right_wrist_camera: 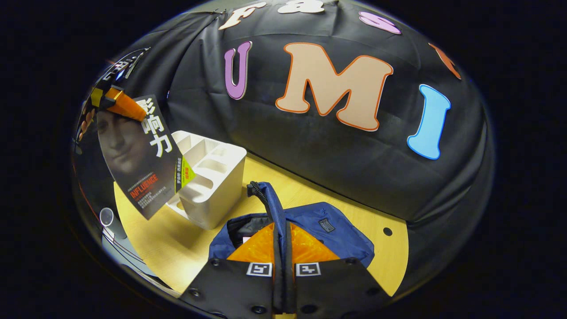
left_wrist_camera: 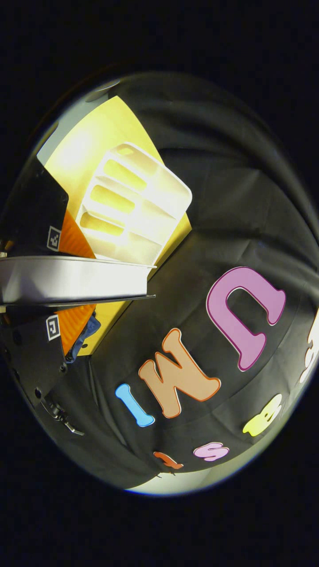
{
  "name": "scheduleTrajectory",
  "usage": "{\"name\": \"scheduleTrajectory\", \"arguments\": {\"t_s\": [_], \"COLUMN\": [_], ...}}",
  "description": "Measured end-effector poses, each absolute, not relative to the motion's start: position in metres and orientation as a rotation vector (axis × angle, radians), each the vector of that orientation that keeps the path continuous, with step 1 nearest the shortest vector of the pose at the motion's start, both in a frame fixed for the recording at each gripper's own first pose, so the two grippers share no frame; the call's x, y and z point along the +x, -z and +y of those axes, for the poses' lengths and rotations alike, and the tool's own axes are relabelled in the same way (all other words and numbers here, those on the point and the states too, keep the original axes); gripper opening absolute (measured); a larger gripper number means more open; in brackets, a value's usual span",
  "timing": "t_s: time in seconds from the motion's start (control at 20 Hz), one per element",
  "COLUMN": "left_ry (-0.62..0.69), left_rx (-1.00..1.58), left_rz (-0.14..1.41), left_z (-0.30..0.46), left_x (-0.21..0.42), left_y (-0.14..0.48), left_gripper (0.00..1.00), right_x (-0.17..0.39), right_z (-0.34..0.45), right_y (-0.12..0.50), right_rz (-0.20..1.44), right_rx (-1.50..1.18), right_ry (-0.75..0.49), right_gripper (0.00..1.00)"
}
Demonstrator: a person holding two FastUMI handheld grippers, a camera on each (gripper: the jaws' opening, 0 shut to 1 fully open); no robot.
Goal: Open the schoolbag, grab two books from the bookshelf and put them into the schoolbag.
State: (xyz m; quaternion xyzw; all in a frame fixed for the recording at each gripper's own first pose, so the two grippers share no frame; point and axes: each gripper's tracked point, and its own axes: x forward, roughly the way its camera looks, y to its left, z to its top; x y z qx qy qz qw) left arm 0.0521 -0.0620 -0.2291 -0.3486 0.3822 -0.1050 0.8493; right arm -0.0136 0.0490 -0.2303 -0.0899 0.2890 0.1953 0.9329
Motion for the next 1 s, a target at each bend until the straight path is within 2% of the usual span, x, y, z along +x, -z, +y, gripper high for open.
{"name": "scheduleTrajectory", "arguments": {"t_s": [0.8,1.0], "left_ry": [0.278,0.268], "left_rx": [-0.894,-0.917], "left_rz": [0.867,0.835], "left_z": [-0.192,-0.215], "left_x": [0.023,0.027], "left_y": [0.299,0.308], "left_gripper": [0.37,0.37], "right_x": [-0.012,-0.014], "right_z": [0.048,0.049], "right_y": [0.234,0.233], "right_rz": [0.586,0.584], "right_rx": [-0.156,-0.157], "right_ry": [-0.444,-0.459], "right_gripper": [0.05,0.05]}}
